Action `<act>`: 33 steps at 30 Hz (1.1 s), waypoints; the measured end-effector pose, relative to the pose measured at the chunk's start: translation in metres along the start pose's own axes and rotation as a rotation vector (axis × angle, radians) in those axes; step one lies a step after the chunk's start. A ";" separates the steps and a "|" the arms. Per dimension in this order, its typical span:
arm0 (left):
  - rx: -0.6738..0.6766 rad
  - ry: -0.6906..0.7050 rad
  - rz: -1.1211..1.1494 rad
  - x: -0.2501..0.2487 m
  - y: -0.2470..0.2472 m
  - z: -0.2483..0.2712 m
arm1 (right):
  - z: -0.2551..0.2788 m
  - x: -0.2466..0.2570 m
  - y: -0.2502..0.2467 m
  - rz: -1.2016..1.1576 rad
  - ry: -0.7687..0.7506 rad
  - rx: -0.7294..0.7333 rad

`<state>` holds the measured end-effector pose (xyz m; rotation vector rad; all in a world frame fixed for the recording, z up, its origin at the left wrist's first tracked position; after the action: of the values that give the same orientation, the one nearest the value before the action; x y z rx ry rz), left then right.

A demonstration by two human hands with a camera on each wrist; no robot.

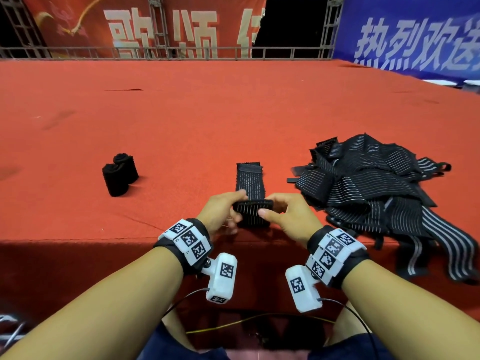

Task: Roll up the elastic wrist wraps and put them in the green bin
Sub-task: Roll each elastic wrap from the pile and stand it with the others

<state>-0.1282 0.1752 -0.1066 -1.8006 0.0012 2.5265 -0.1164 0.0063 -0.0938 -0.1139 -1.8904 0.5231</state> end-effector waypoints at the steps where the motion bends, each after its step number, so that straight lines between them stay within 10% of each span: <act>1: -0.056 0.069 -0.049 -0.004 -0.005 -0.002 | -0.001 0.001 -0.001 -0.032 0.000 -0.017; 6: 0.009 0.388 -0.232 -0.013 -0.002 -0.003 | -0.006 0.006 -0.003 -0.106 -0.026 -0.049; 17: 0.114 0.302 -0.794 0.028 0.001 -0.023 | -0.010 -0.011 0.004 -0.043 -0.042 -0.054; 33: 0.042 0.359 -0.087 0.007 -0.001 -0.027 | -0.017 -0.047 0.014 -0.249 0.137 -0.111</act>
<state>-0.1053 0.1756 -0.1221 -2.1560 -0.0135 2.0984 -0.0850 0.0083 -0.1355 0.0131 -1.7684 0.2356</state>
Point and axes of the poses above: each hand's wrist, its own z-axis away from the middle knuckle, its own y-axis out of the palm, x = y × z, the point moved 7 cm from there along -z, towards the middle knuckle, and after that the axes turned 5 degrees about -y, right-handed, at the moved point
